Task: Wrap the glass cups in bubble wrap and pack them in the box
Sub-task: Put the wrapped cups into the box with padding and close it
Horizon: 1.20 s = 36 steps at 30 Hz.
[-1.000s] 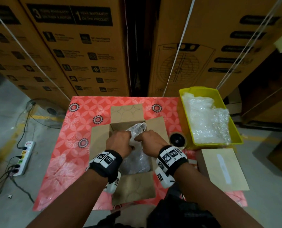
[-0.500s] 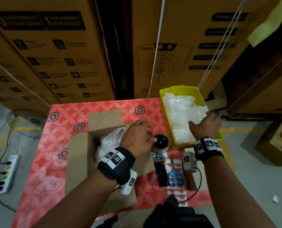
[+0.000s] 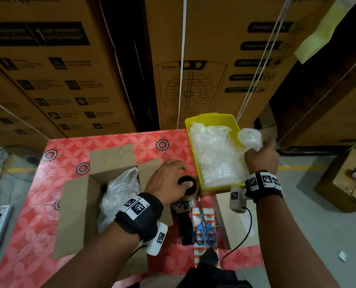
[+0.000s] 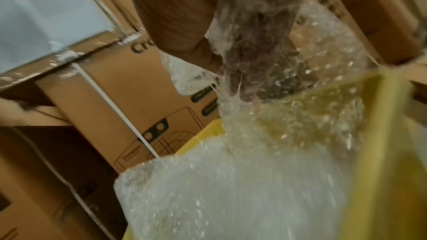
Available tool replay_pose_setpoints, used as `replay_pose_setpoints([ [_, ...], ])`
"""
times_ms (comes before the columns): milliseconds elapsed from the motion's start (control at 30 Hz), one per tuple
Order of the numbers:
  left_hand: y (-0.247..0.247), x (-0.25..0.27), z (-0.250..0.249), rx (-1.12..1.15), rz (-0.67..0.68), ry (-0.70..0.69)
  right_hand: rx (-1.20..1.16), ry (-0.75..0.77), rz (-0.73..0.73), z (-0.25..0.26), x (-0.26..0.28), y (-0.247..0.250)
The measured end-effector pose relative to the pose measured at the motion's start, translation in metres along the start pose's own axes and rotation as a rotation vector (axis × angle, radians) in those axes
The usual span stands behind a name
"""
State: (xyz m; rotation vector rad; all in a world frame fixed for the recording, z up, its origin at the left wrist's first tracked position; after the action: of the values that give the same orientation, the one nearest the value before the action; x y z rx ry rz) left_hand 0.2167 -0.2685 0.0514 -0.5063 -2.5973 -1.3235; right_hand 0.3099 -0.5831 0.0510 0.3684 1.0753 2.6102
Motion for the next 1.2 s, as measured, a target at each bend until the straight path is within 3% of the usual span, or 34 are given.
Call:
replay_pose_setpoints([
  [100,-0.001,-0.002,-0.002,0.011,-0.012,0.006,0.135,0.07,-0.005,0.029,0.002,0.006],
  [200,-0.002,0.0,-0.002,0.031,-0.025,0.014,0.175,0.151,0.111,0.052,-0.001,-0.031],
  [333,-0.002,0.007,0.004,0.036,-0.041,0.039,0.189,0.226,0.455,0.058,0.0,-0.122],
  [433,0.0,0.013,0.016,0.054,-0.057,0.079,0.438,0.269,0.67,0.048,0.01,-0.179],
  [667,0.003,0.021,0.027,0.091,-0.072,0.109,0.818,0.378,0.541,0.038,0.009,-0.194],
  [800,0.006,0.021,0.028,0.104,-0.071,0.106,0.669,0.345,0.391,0.045,0.001,-0.165],
  [1000,0.015,0.02,0.032,0.13,-0.111,0.073,-0.004,0.283,0.332,0.054,-0.008,-0.074],
  [1100,0.023,0.022,0.034,0.338,-0.154,0.033,-0.098,0.421,0.398,0.093,0.033,-0.052],
  [1200,0.04,0.038,0.046,0.8,-0.226,0.07,-0.043,0.679,0.534,0.151,0.11,-0.066],
])
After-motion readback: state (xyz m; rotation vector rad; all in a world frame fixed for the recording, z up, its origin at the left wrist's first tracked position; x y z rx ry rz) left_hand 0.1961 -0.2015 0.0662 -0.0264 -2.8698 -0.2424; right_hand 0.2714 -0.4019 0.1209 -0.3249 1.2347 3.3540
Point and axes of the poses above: each hand's wrist, its own x-axis away from the middle knuckle, its own y-axis out of the back of the hand, z = x × y, the point moved 10 cm from there along -x, towards the middle knuckle, and after that the axes turned 13 degrees about z, right-handed, at the moved point
